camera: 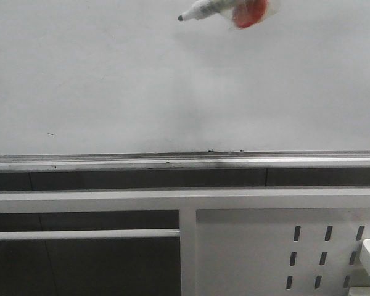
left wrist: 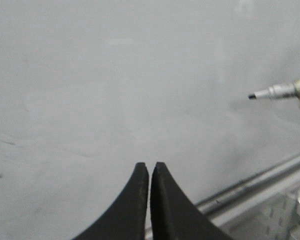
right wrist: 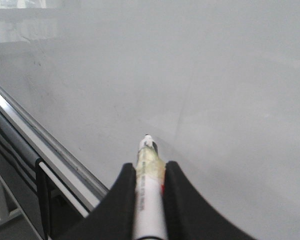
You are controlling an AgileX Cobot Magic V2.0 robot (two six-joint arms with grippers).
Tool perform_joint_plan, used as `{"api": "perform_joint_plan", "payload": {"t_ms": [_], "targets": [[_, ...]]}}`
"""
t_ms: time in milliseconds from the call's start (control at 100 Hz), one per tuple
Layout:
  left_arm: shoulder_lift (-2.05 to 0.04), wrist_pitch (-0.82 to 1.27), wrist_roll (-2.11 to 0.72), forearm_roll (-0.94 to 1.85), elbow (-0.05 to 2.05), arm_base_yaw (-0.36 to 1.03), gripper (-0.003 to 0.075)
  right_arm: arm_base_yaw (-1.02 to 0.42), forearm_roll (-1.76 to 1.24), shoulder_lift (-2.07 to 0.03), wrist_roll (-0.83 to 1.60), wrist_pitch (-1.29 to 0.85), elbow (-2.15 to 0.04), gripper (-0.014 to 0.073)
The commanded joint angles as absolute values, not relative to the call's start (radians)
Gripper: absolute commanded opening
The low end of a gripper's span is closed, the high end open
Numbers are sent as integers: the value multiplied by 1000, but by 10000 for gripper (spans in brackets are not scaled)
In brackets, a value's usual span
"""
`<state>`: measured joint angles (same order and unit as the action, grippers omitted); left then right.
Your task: Write number 1 on whiteboard
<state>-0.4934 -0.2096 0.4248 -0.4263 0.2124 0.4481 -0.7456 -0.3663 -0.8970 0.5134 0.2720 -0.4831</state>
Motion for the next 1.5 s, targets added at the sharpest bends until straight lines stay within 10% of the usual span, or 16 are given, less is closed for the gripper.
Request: {"api": "perform_joint_plan", "payload": {"t_ms": [0,760,1250,1490], "targets": [[-509,-347,436,-392,237,380,-20,-738,-367,-915,512,379,-511,-69],[-509,-383,436,-401,237,318,-20,-660,-367,-1120,521,350,-514,-71],[-542,-516,574,-1034,237,470,-11,-840,-354,-1052,521,-232,-748,-72],[-703,-524,574,-1094,240,508,317,-788,-347,-1052,521,-396,-861,-72]]}}
